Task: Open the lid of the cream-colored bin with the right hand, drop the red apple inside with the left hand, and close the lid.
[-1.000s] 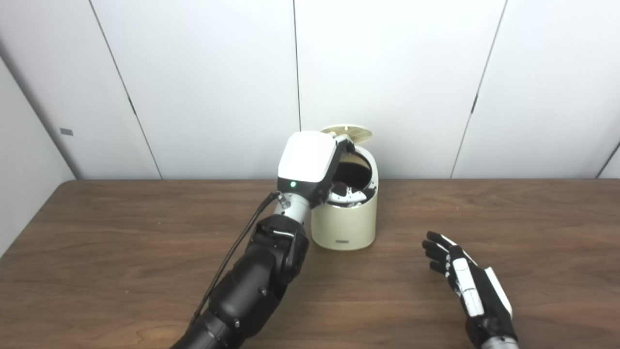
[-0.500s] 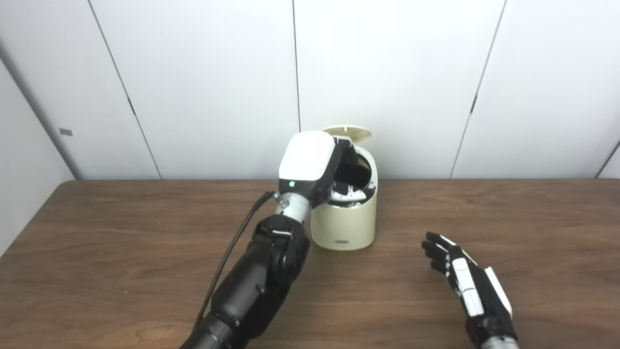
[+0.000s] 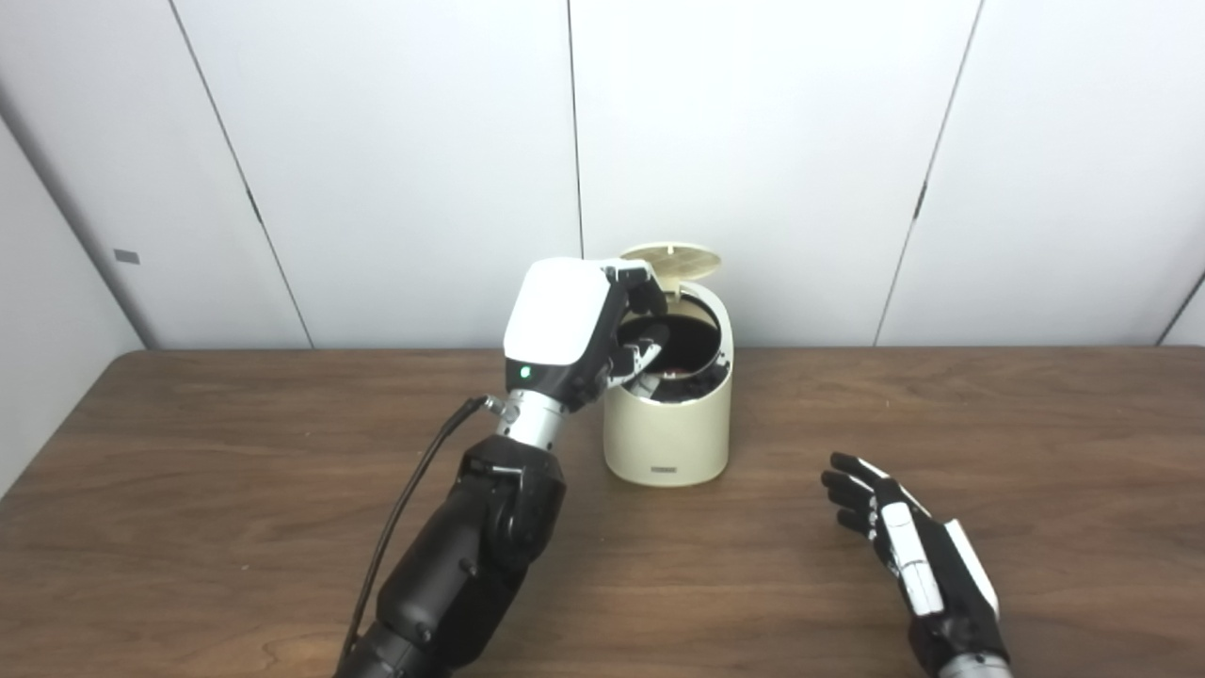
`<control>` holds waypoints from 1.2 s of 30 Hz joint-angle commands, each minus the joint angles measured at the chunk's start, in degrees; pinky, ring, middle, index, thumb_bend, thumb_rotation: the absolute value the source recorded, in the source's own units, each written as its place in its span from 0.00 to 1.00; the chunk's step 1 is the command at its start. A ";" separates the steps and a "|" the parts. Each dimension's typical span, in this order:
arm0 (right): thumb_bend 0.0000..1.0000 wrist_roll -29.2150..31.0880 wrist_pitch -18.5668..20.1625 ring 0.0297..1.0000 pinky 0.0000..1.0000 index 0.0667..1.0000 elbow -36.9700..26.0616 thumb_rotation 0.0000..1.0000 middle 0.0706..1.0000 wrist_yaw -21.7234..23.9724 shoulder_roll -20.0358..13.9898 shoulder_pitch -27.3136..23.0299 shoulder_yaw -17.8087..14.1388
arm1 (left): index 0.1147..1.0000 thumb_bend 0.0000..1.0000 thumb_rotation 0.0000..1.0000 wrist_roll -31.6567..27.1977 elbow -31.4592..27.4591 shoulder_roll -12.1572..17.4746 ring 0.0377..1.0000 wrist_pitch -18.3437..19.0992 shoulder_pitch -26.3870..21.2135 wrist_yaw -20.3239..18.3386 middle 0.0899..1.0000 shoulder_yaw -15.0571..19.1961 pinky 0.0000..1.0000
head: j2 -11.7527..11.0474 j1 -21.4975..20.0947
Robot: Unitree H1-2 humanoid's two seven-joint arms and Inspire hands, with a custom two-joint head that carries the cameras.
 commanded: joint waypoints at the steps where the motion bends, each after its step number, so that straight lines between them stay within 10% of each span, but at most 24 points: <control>1: 0.56 -0.17 -2.07 0.84 0.83 0.81 -1.04 1.00 0.80 0.29 -0.12 -1.32 0.17 | 0.40 0.48 0.00 -1.01 -0.63 1.27 0.46 -3.37 -1.63 2.92 0.44 1.14 0.39 | -0.68 -0.35; 7: 0.57 -0.60 -1.60 0.86 0.83 0.81 -1.14 1.00 0.82 0.26 -0.09 -0.90 0.41 | 0.40 0.48 0.00 -10.64 -3.75 1.91 0.44 -9.89 1.75 1.81 0.45 5.85 0.38 | -1.91 -1.08; 15: 0.58 1.35 -2.61 0.89 0.83 0.87 -0.92 1.00 0.87 0.53 -0.10 -0.87 -0.55 | 0.45 0.47 0.00 -28.17 -18.31 -0.69 0.42 2.59 11.12 -10.69 0.51 15.66 0.31 | -1.46 -0.68; 23: 0.56 2.45 -5.89 0.93 0.87 0.89 0.56 1.00 0.91 -0.07 -0.09 -1.42 -1.91 | 0.43 0.50 0.08 -44.00 -26.32 -2.37 0.56 12.54 20.26 -18.50 0.60 21.28 0.51 | -0.93 0.14; 25: 0.58 2.22 -6.34 0.93 0.86 0.89 0.89 1.00 0.91 -0.22 0.02 -1.83 -1.97 | 0.71 0.52 0.38 -44.66 -27.20 -1.48 0.66 13.34 22.23 -20.20 0.70 20.97 0.62 | -0.98 0.04; 28: 0.60 1.48 -6.14 0.92 0.85 0.89 0.56 1.00 0.90 -0.47 0.12 -2.86 -1.73 | 0.83 0.52 0.51 -46.49 -27.26 -0.94 0.75 13.11 24.45 -22.18 0.79 20.80 0.70 | -0.69 -0.70; 36: 0.56 -1.60 -9.16 0.93 0.86 0.89 2.34 1.00 0.90 -0.61 -2.04 -9.10 -1.63 | 0.88 0.47 0.77 -48.59 -24.81 -3.00 0.86 9.61 31.51 -21.37 0.87 21.86 0.86 | -0.51 -2.17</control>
